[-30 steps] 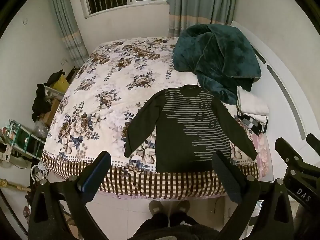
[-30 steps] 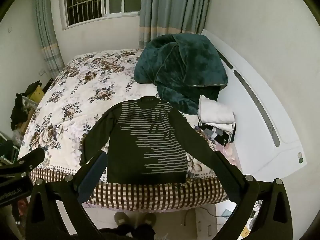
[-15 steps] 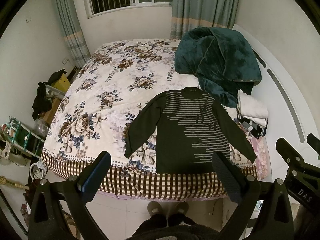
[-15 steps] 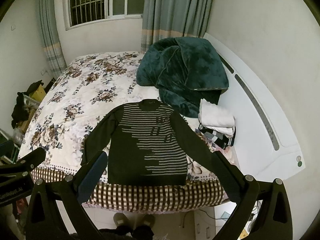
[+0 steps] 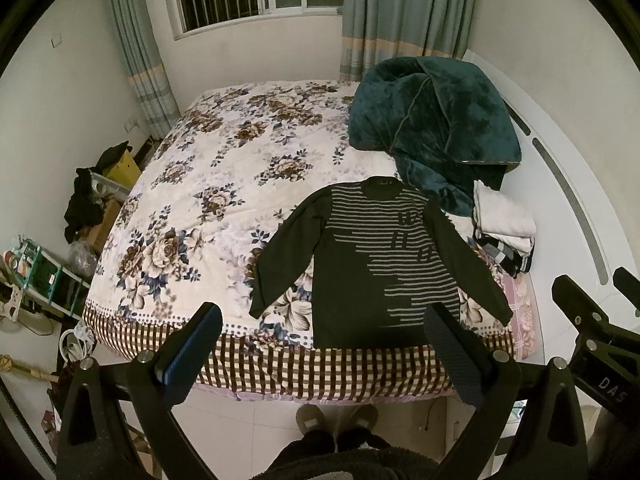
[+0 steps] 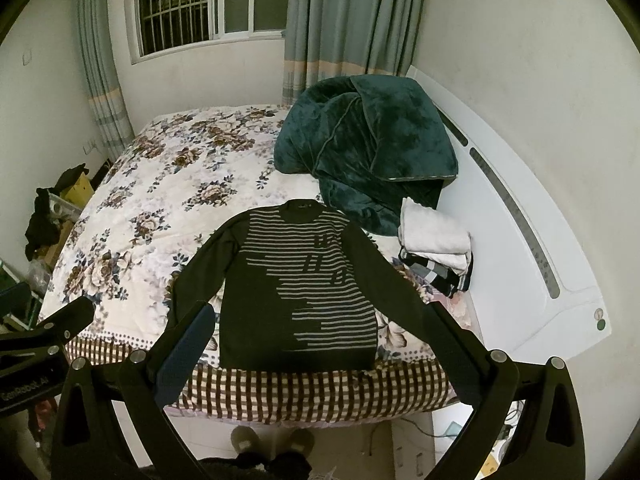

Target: Fold small clothes

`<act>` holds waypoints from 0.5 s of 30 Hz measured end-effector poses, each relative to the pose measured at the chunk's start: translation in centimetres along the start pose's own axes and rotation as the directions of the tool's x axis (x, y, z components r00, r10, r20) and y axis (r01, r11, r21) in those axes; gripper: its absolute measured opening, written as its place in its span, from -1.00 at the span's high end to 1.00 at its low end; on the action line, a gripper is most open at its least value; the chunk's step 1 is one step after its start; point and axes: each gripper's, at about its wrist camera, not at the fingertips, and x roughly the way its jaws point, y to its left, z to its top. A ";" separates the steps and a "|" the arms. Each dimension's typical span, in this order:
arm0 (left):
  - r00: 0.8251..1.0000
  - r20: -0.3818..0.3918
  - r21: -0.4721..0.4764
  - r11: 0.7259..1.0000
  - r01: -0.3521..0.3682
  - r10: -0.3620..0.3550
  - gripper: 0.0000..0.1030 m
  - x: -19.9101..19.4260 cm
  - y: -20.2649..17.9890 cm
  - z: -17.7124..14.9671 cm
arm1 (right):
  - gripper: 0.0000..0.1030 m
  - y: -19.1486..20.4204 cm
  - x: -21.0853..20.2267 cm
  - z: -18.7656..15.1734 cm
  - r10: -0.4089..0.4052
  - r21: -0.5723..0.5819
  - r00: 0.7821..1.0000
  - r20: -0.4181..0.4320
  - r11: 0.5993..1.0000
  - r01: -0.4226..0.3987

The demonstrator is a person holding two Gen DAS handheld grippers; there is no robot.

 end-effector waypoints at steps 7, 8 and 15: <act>1.000 0.001 -0.002 1.000 0.000 0.000 -1.00 -0.1 -0.1 0.0 | -1.00 0.2 -0.1 -0.5 -0.001 -0.006 1.000 0.004 1.000 0.001; 1.000 0.000 -0.003 1.000 0.001 -0.001 -1.00 -0.1 -0.1 0.0 | -1.00 0.2 0.0 -0.5 0.000 -0.005 1.000 0.004 1.000 0.000; 1.000 0.001 -0.003 1.000 0.002 -0.002 -1.00 -0.2 -0.2 0.0 | -1.00 0.2 -0.5 -0.2 0.001 -0.005 1.000 0.008 1.000 -0.001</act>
